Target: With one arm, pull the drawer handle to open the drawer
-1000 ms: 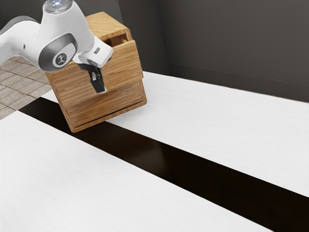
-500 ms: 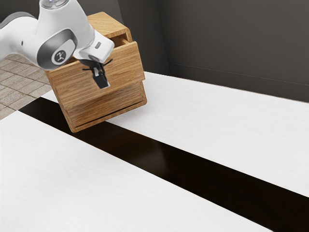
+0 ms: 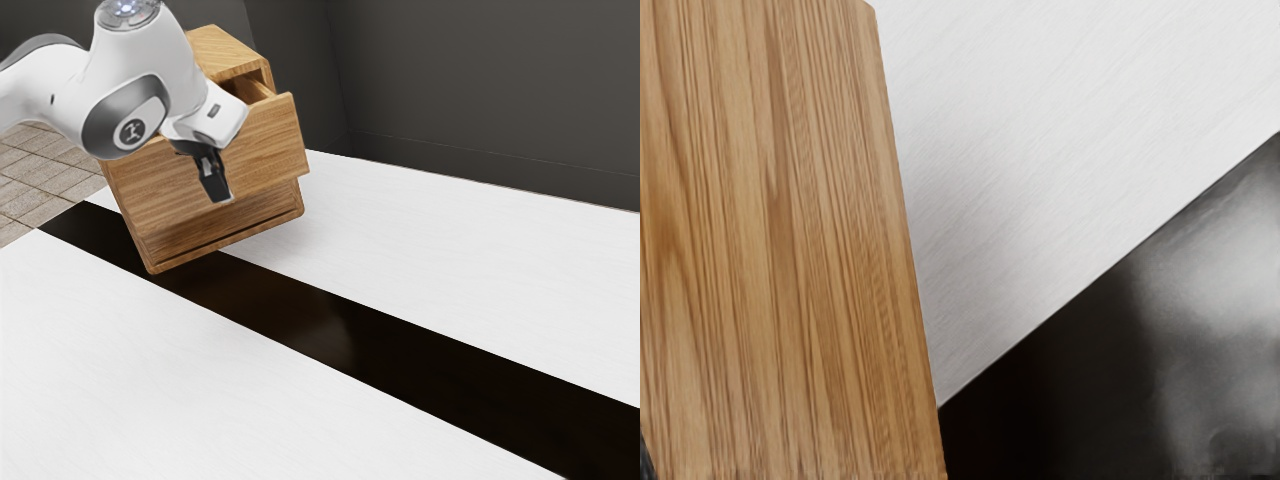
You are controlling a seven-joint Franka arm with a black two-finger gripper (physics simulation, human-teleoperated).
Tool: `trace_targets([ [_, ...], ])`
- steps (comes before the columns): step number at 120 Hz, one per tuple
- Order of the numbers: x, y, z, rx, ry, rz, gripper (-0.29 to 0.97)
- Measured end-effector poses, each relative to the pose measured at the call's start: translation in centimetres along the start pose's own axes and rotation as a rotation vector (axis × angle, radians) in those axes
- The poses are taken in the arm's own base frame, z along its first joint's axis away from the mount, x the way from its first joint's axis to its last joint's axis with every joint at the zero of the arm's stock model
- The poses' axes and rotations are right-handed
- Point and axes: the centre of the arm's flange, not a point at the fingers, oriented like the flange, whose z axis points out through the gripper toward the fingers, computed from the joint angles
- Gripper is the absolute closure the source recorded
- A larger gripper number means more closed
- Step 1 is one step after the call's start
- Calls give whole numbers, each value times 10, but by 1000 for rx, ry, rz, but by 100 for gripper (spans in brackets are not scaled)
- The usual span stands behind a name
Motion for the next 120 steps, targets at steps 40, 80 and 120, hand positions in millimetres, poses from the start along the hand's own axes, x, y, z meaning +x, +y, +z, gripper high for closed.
trace_targets([
  [40,8,13,-23,17,15,-21,7],
  [80,14,32,-26,-3,3,-27,0],
  [120,29,52,-36,-14,12,-16,-1],
])
